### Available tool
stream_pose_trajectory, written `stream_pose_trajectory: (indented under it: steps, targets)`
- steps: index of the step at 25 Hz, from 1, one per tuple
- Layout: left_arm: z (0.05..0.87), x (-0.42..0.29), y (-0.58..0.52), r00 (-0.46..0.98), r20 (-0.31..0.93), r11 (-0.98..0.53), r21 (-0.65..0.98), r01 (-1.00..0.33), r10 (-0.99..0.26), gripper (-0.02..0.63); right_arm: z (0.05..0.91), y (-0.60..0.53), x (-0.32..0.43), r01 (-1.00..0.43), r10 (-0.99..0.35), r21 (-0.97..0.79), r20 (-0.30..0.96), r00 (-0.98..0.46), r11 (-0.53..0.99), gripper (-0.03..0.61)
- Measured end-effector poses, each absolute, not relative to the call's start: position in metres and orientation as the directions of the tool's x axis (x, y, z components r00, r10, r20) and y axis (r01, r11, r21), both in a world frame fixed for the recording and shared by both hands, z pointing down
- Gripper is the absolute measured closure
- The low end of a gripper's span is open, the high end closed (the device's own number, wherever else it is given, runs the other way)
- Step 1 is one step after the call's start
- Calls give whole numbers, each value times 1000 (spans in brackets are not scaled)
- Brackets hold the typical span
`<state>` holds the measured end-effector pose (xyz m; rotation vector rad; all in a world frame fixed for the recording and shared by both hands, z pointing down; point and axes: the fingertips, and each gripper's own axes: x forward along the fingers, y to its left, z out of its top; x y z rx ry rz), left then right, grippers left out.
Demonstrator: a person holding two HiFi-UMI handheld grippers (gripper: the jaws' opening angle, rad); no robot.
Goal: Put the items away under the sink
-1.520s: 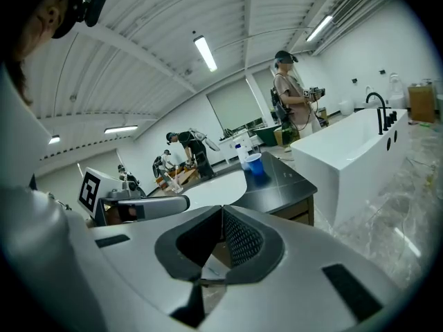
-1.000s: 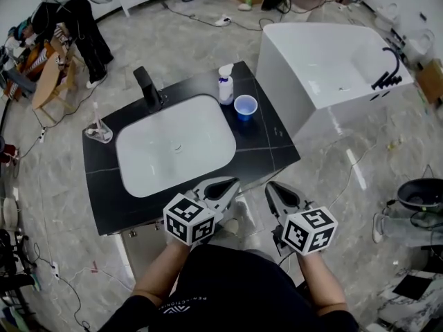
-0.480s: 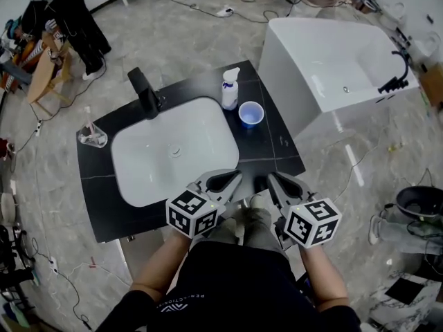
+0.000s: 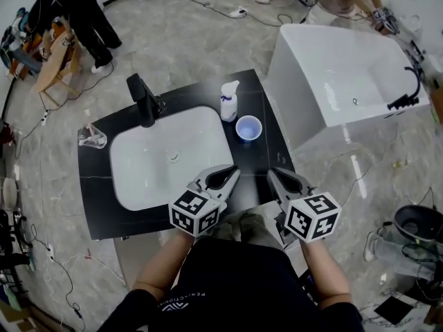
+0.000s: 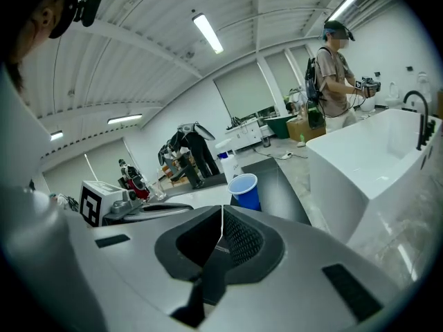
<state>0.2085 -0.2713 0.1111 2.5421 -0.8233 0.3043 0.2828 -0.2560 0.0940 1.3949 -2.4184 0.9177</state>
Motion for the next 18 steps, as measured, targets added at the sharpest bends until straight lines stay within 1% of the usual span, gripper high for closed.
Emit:
stream_pose_trajectory:
  steps: [5, 8, 9, 11, 14, 15, 17, 18]
  targets:
    - [121, 220, -287, 765, 357, -687, 344, -641, -536, 601, 98, -271, 294, -817, -685, -430, 460, -565, 384, 543]
    - [126, 222, -299, 736, 358, -666, 317, -675, -574, 590, 100, -281, 299, -806, -670, -440, 462, -581, 396, 543]
    - [127, 223, -303, 726, 357, -661, 307, -685, -587, 577, 101, -284, 300, -803, -665, -442, 462, -586, 400, 543]
    - [130, 226, -311, 713, 359, -652, 294, -699, -602, 491, 101, -290, 305, -796, -657, -445, 461, -596, 409, 543]
    - [135, 233, -321, 694, 370, -640, 275, -717, -618, 483, 103, -299, 313, -788, -647, -452, 462, -607, 417, 543]
    - [137, 235, -325, 685, 375, -635, 266, -725, -625, 468, 103, -302, 316, -786, -643, -456, 462, -611, 419, 543]
    - [143, 238, -333, 661, 391, -621, 243, -745, -641, 409, 105, -309, 320, -779, -635, -463, 461, -620, 423, 543]
    - [147, 238, -337, 647, 400, -612, 231, -756, -649, 390, 106, -312, 322, -775, -631, -468, 461, -625, 426, 543]
